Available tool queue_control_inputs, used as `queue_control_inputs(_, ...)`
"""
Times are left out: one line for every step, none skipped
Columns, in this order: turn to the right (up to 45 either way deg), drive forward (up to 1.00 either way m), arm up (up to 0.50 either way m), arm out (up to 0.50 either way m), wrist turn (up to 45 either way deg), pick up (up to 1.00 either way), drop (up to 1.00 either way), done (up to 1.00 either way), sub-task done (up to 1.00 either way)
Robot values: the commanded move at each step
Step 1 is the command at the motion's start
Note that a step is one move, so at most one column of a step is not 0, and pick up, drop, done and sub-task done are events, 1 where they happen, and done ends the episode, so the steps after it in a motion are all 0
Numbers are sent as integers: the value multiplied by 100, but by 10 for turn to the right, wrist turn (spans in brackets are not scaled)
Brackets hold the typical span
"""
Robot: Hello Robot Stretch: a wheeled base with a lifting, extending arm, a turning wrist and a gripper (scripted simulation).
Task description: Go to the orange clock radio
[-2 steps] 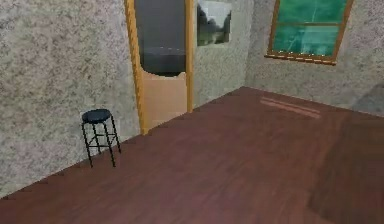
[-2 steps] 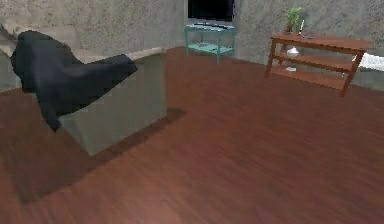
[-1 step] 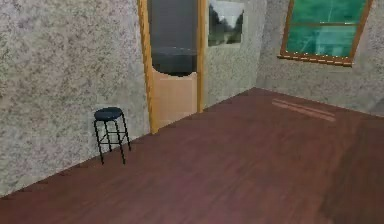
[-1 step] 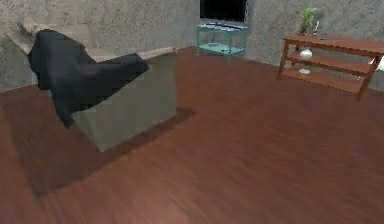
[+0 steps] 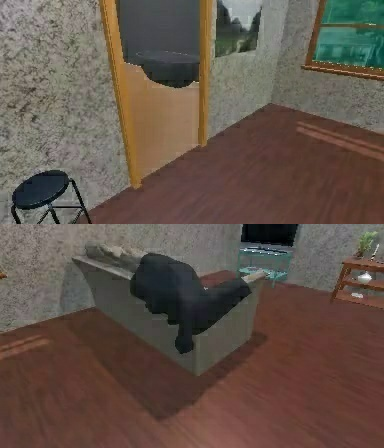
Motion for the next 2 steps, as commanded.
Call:
queue_control_inputs(0, 100, 0, 0, 0, 0, 0, 0, 0)
queue_control_inputs(0, 55, 0, 0, 0, 0, 0, 0, 0)
